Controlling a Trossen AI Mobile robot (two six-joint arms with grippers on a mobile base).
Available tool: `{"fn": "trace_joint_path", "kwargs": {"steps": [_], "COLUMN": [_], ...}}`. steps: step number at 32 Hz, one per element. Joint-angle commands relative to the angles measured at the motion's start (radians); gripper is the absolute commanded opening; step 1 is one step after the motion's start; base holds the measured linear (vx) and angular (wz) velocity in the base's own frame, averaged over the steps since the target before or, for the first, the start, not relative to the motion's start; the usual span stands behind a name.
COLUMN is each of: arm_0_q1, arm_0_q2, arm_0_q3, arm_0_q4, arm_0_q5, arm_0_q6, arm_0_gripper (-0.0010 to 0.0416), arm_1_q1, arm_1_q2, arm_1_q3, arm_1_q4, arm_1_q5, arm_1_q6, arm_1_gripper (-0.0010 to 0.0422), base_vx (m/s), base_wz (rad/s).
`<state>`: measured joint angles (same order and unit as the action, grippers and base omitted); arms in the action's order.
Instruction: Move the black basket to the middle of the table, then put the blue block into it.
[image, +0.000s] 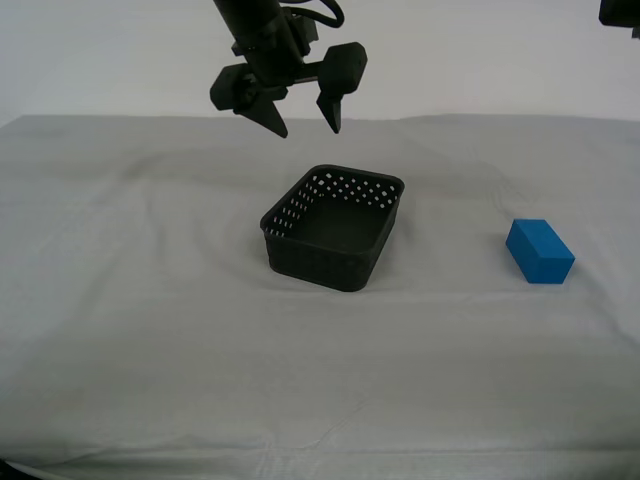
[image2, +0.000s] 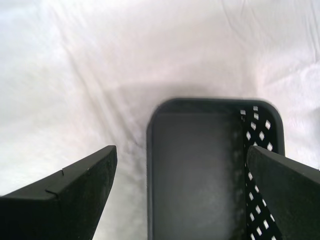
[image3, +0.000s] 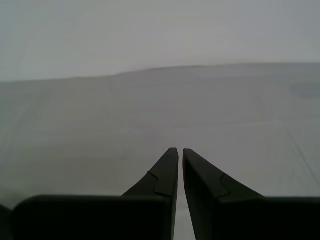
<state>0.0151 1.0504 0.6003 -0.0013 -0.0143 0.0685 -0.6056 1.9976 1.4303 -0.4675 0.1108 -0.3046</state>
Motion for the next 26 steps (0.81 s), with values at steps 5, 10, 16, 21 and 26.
{"fn": "trace_joint_path", "kwargs": {"steps": [5,10,16,21,26], "arm_0_q1": [0.004,0.006,0.013,0.066,0.129], "arm_0_q2": [0.0,0.076,0.201,0.315,0.443], "arm_0_q3": [0.001,-0.002,-0.009,-0.009,-0.008], "arm_0_q4": [-0.209,-0.278,-0.28,-0.276,-0.245], "arm_0_q5": [-0.079,-0.149,-0.15,-0.15,-0.149], "arm_0_q6": [0.016,0.009,0.009,0.01,0.01], "arm_0_gripper": [0.0134,0.0273,0.0369,0.0389,0.0389], "arm_1_q1": [0.013,0.022,0.024,0.025,0.026], "arm_1_q2": [-0.111,-0.166,-0.177,-0.177,-0.177], "arm_1_q3": [0.019,0.019,0.019,0.019,0.019], "arm_1_q4": [0.0,-0.002,-0.007,-0.007,-0.009], "arm_1_q5": [-0.052,-0.063,-0.066,-0.066,-0.066], "arm_1_q6": [0.016,0.018,0.019,0.02,0.021], "arm_1_gripper": [0.0359,0.0359,0.0359,0.0359,0.0359], "base_vx": [0.0,0.0,0.0,0.0,0.0], "base_wz": [0.0,0.0,0.0,0.0,0.0]}}
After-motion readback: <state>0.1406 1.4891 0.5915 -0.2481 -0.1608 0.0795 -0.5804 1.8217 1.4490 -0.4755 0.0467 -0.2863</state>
